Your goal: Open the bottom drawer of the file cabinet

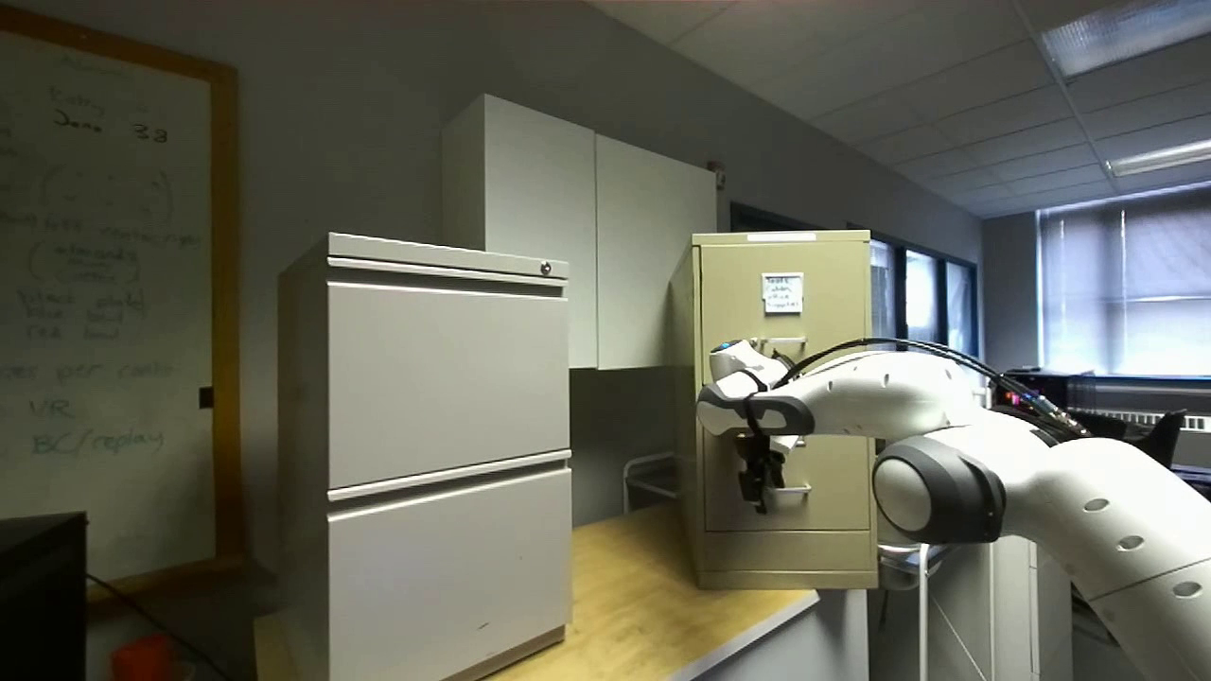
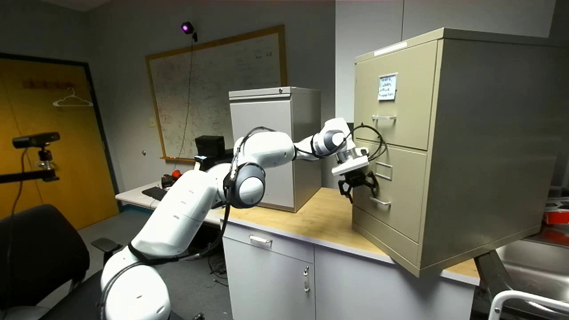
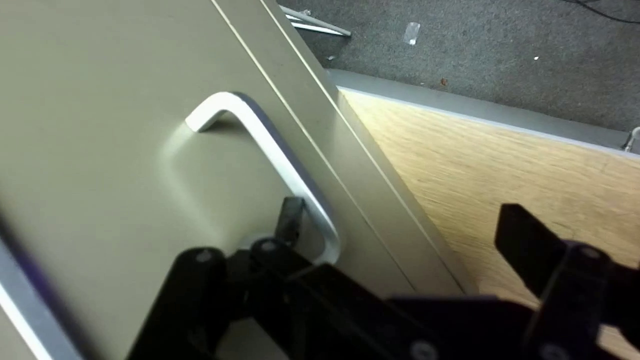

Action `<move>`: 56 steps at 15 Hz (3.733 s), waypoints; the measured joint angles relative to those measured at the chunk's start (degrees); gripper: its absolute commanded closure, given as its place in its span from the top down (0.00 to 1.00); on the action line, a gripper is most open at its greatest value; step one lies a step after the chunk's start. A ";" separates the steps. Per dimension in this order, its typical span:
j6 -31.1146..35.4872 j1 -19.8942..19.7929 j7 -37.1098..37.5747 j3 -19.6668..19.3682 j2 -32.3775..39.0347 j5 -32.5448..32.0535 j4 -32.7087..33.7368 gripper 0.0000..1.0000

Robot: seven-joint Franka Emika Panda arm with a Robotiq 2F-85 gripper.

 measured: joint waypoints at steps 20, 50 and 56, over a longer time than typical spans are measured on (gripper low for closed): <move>7.39 1.08 17.11 -0.01 0.12 -3.87 -4.08 0.75; 13.09 0.43 10.96 0.28 -4.83 -7.91 -10.53 0.08; 16.18 0.46 9.93 0.28 -6.76 -9.05 -14.26 0.08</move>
